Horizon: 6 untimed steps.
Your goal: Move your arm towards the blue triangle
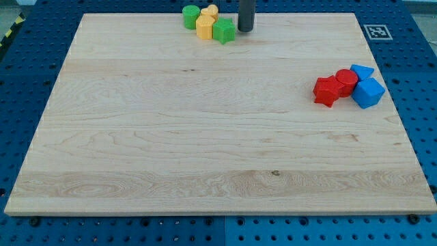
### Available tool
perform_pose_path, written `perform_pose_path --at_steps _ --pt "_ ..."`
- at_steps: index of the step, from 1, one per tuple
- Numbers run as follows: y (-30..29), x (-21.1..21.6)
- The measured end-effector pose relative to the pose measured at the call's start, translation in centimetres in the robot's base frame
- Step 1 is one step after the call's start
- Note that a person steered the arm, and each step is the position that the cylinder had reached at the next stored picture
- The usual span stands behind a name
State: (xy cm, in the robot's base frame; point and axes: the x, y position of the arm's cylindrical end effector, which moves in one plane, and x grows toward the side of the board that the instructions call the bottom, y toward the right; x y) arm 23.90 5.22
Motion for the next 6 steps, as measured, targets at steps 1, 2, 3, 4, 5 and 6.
perform_pose_path --at_steps 1,2,3,4,5,6 --pt "0.0 0.0" --pt "0.0 0.0" --pt "2.9 -0.5" --pt "12.1 -0.1" --pt "19.9 7.1" --pt "23.4 11.2"
